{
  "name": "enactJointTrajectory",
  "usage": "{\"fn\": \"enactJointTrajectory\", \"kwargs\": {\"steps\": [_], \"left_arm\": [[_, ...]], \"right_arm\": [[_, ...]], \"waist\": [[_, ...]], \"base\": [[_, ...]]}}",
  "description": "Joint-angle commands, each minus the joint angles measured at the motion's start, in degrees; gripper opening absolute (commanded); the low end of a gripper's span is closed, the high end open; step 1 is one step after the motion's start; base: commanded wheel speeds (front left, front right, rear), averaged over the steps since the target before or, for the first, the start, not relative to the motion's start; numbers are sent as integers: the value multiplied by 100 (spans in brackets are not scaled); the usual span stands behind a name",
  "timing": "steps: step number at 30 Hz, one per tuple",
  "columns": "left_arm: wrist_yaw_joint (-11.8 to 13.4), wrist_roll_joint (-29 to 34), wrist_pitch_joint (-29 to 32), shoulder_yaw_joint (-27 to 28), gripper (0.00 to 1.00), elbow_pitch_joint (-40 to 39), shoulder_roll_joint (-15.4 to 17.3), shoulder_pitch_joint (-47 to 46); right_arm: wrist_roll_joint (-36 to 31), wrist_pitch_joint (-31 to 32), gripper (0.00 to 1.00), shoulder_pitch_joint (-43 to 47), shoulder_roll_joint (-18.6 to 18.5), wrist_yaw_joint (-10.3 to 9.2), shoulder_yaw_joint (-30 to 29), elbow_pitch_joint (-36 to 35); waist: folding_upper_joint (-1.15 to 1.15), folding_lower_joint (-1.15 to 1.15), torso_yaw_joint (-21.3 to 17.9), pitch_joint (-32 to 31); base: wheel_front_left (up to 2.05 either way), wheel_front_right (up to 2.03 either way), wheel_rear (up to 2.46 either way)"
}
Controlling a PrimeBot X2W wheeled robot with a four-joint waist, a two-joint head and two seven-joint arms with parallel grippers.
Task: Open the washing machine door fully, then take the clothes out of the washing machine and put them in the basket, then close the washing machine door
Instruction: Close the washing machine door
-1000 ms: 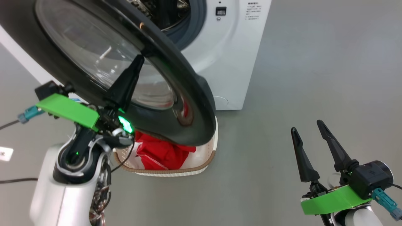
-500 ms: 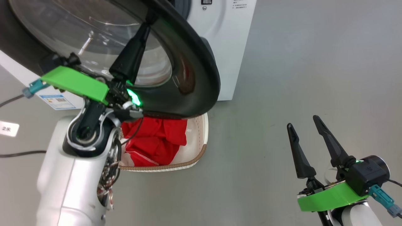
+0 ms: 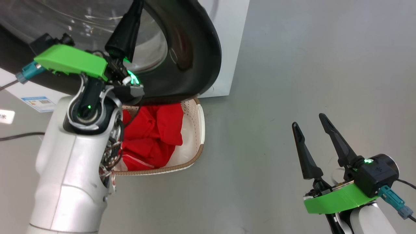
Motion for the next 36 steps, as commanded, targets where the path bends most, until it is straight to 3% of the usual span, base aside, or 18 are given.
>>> {"fn": "enactJointTrajectory", "kwargs": {"steps": [1,14,23,24,25,26,36], "left_arm": [[-113,-37,-50,95,0,-68,120,-261],[-309,54,-153,228,0,600,137,-855],[-358,97,-207,188,0,551,130,-717],[-360,132,-282,180,14,488,130,-576],[-361,163,-317,171,45,434,130,-495],[-362,187,-347,168,100,370,133,-400],[-266,1112,-711,-303,100,-571,515,828]], "right_arm": [[58,-37,100,-187,-39,36,164,-130],[40,-37,100,-319,-39,36,181,-151],[37,-37,100,-339,-39,36,127,-106],[48,-37,100,-315,-39,36,95,-92],[53,-37,100,-298,-39,36,78,-86],[62,-37,100,-283,-39,36,68,-84],[121,-37,100,-119,-39,36,-77,-73]], "waist": [[0,0,-52,64],[0,0,-168,330],[0,0,-111,251],[0,0,-77,182],[0,0,-57,147],[0,0,-42,111],[0,0,177,-230]], "base": [[0,0,0],[0,0,0],[0,0,0],[0,0,0],[0,0,0],[0,0,0],[0,0,0]]}}
